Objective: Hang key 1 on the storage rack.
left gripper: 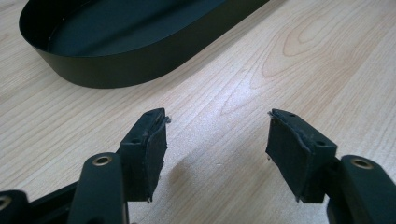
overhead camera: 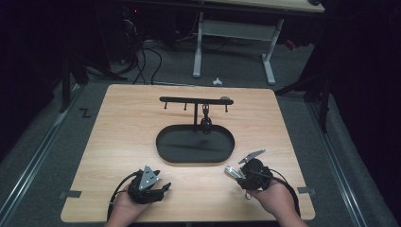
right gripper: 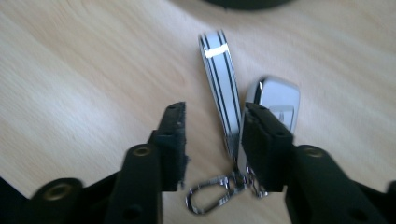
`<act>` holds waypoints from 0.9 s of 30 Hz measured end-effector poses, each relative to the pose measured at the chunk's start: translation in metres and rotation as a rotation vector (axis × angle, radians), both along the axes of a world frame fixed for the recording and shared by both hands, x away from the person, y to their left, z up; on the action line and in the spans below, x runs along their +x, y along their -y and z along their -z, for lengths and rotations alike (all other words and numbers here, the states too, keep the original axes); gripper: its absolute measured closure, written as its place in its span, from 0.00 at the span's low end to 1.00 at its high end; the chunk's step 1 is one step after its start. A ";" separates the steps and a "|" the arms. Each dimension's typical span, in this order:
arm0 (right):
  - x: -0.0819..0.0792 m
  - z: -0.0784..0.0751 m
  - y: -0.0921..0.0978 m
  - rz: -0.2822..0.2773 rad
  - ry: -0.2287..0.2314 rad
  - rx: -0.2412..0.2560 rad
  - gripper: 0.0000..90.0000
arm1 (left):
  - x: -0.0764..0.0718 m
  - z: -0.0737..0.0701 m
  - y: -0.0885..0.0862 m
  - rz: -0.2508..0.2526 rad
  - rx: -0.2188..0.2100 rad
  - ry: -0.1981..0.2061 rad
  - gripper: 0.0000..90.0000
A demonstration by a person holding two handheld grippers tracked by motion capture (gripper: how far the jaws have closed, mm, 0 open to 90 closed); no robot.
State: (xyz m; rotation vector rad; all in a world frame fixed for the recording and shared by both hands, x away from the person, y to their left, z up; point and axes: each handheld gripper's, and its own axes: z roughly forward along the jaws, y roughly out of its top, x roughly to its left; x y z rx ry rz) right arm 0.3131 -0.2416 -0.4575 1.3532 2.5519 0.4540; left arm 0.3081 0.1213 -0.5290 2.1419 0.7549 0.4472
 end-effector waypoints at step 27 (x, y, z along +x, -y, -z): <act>0.054 0.030 0.005 0.081 -0.072 -0.040 0.98 | 0.000 0.001 0.002 0.010 0.006 -0.003 0.42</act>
